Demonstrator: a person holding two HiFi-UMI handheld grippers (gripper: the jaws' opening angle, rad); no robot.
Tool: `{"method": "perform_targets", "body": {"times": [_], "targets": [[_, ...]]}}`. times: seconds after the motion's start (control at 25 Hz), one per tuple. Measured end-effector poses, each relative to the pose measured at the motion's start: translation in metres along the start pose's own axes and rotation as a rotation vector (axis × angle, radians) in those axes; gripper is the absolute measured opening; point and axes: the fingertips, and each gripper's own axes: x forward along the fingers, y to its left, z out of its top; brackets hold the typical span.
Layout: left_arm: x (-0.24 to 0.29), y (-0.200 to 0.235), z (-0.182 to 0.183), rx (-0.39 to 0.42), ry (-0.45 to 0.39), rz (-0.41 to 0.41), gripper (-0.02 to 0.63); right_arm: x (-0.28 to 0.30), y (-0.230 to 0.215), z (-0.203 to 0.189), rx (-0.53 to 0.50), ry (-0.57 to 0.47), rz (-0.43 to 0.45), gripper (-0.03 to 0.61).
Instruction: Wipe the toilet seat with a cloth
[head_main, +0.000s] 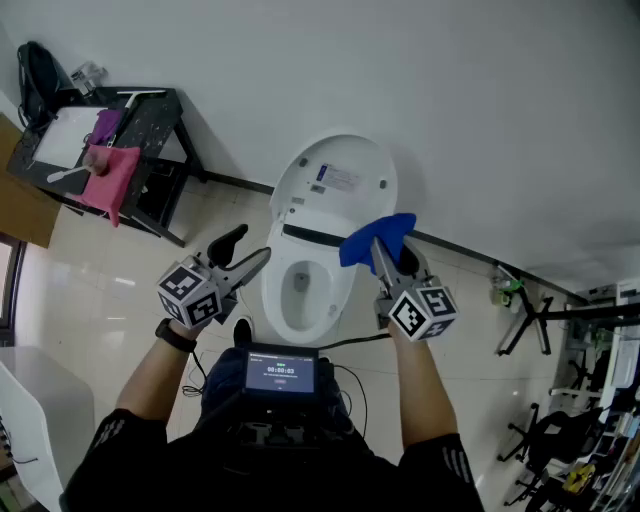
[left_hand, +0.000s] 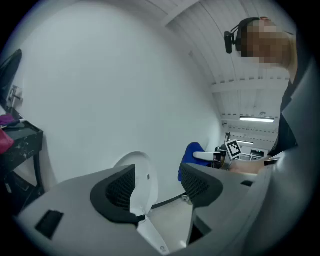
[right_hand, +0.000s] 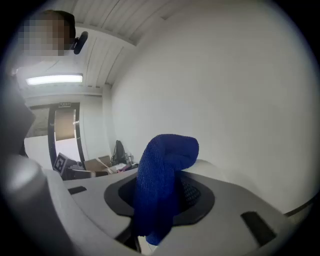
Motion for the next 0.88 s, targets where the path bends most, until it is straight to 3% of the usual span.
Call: {"method": "perform_targets", "body": {"times": [0.2, 0.44, 0.88], "targets": [[-0.002, 0.024, -0.015, -0.015, 0.018, 0.015, 0.278, 0.043, -0.015, -0.048, 0.006, 0.093, -0.001, 0.153], [-0.017, 0.053, -0.042, -0.040, 0.053, 0.056, 0.278, 0.099, -0.026, -0.133, 0.021, 0.250, 0.015, 0.153], [-0.017, 0.128, -0.130, -0.049, 0.194, 0.111, 0.278, 0.187, -0.037, -0.309, 0.037, 0.518, 0.030, 0.152]]}}
